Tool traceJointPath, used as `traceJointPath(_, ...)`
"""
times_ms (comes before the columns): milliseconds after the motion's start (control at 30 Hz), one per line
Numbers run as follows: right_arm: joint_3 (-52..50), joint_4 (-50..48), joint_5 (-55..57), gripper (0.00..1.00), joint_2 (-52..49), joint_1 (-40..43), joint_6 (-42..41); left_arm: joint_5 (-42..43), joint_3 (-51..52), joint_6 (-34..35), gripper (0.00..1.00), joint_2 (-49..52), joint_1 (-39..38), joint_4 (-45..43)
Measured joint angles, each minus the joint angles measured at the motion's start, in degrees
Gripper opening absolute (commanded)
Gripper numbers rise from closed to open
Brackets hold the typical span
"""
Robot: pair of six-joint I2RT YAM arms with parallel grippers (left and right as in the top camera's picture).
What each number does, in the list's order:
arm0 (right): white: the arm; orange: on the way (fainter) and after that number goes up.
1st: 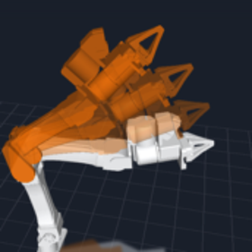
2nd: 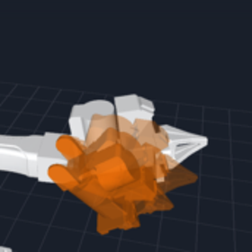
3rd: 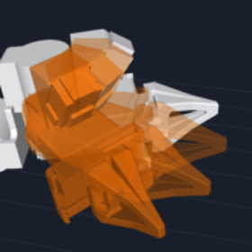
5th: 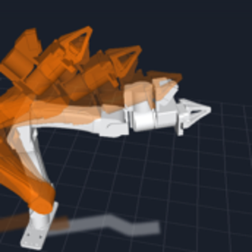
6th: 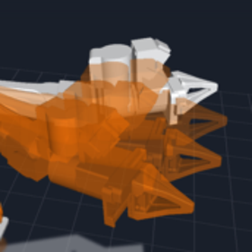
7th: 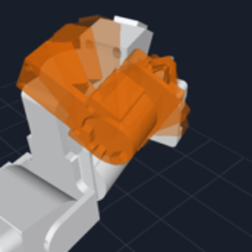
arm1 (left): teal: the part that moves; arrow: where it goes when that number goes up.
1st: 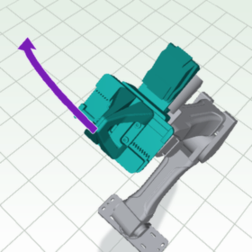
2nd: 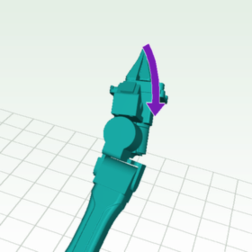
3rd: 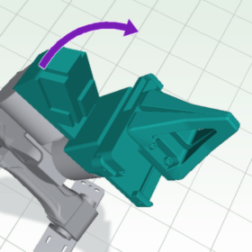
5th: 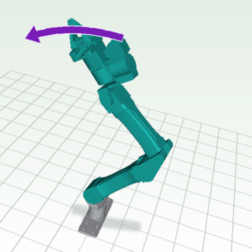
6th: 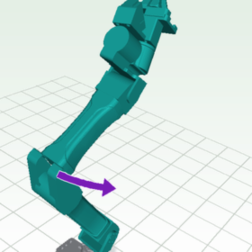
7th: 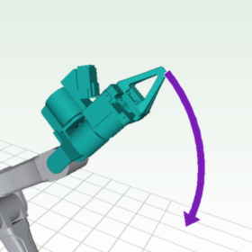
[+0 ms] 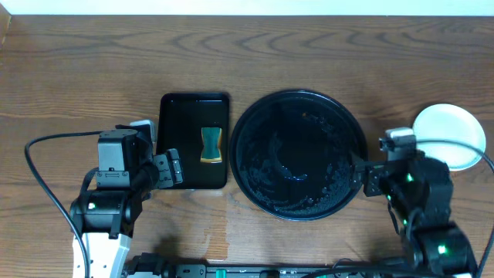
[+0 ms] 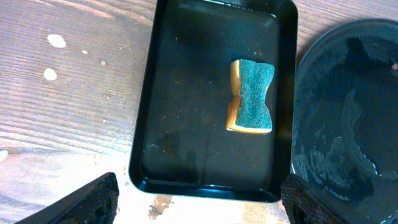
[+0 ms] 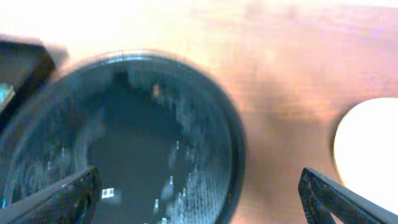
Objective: Clean dirty plates on tray and stack at the side
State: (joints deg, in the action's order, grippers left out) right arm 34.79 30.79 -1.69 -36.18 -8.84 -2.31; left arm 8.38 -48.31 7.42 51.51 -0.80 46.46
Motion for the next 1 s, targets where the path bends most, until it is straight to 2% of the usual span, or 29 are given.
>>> traceJointPath(367, -16.9, -19.2, -0.1, 0.99, 19.6, 1.2, 0.0, 0.0, 0.0, 0.0, 0.85, 0.2, 0.0, 0.0)
traceJointPath(800, -32.8, -40.0, 0.2, 0.99, 35.0, 7.4, 2.9, 0.0, 0.0, 0.0, 0.85, 0.2, 0.0, 0.0)
traceJointPath(1000, -34.2, -37.7, 0.0, 0.99, 35.5, 8.2, 9.6, 0.0, 0.0, 0.0, 0.85, 0.3, 0.0, 0.0)
